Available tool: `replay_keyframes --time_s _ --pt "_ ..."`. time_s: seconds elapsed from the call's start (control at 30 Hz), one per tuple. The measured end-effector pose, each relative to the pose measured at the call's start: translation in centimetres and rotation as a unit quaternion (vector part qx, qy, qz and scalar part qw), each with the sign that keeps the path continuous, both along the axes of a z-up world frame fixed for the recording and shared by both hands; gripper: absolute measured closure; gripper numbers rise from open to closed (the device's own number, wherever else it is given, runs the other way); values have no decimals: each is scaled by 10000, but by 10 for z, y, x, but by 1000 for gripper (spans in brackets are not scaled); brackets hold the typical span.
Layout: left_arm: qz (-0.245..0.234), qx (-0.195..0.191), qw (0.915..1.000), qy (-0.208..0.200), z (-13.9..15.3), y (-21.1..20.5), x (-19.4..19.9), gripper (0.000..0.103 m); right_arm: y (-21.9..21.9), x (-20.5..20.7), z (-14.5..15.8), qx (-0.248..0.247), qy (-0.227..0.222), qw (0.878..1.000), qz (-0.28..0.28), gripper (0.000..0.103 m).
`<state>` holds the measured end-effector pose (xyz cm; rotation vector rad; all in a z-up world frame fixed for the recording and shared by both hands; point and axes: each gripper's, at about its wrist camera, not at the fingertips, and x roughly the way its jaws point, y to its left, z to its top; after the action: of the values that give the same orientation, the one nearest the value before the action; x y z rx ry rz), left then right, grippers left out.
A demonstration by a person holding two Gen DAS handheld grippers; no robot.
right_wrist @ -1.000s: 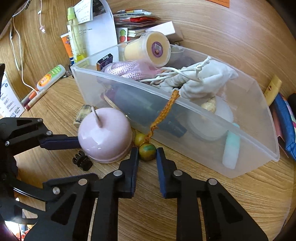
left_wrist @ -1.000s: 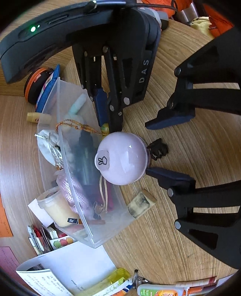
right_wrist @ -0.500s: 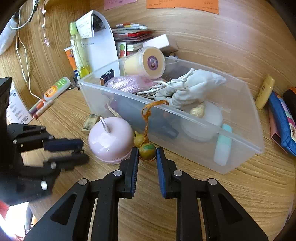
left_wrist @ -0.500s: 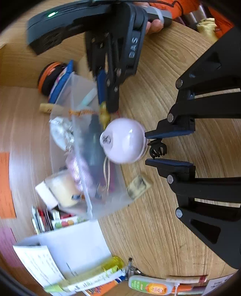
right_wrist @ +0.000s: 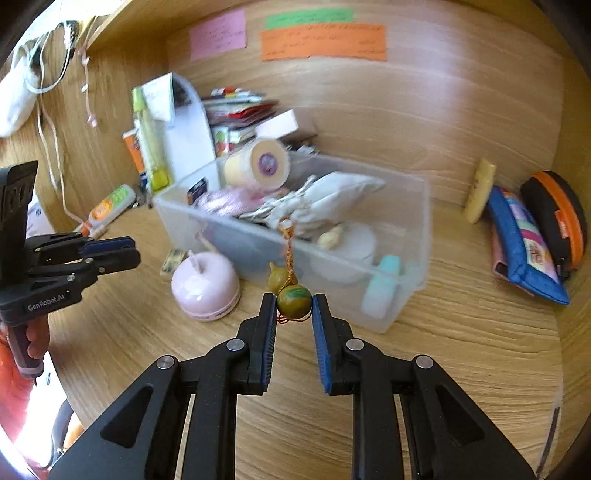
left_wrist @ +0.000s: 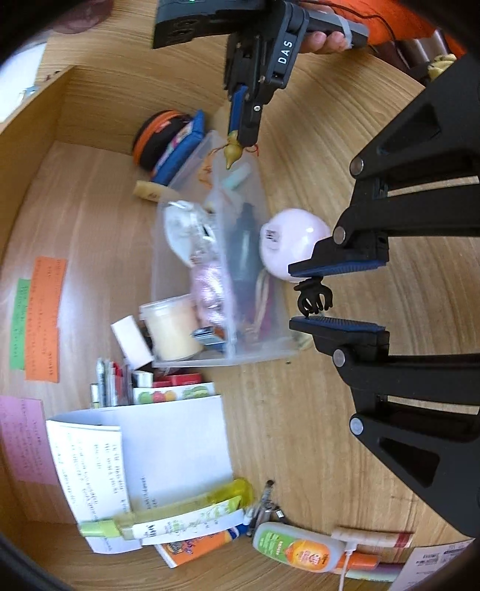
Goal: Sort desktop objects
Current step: 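Lift and carry the black clip and bead keychain over the clear box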
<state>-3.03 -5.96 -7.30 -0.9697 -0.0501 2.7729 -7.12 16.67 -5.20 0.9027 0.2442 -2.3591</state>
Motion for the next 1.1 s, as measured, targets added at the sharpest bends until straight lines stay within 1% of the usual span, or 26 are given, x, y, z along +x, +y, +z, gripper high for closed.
replay_keyframes --time_s 0.2,0.3,0.4,0.53,0.63,0.67,0.77,0.87,0.97,1.1 --pt "-52 111 9994 312 23 5 -9 83 17 -9 10 -159 106 9995 -233 86" --pt "-74 121 9992 382 31 8 -20 83 21 -18 14 -168 149 9992 -330 86" --pt "-49 104 9993 362 34 12 -36 83 23 -28 18 -192 196 9988 -396 86" --pt "20 99 9996 248 30 15 -55 83 24 -42 18 -254 219 9981 -526 86" --pt "-6 144 9998 119 23 19 -66 83 29 -52 11 -517 53 9969 -593 86" --pt "-21 136 9999 95 21 20 -69 83 29 -54 9 -531 14 9967 -606 86" --pt "-23 88 10000 34 15 25 -77 83 31 -56 6 -516 -26 9968 -615 86" --pt "-38 125 9999 -76 8 27 -83 83 29 -57 4 -483 -31 9971 -585 86" --pt "-9 73 10000 -32 7 27 -84 83 27 -56 4 -396 66 9973 -618 86" --pt "-34 95 9999 -14 5 26 -83 82 25 -56 3 -359 112 9971 -660 86"
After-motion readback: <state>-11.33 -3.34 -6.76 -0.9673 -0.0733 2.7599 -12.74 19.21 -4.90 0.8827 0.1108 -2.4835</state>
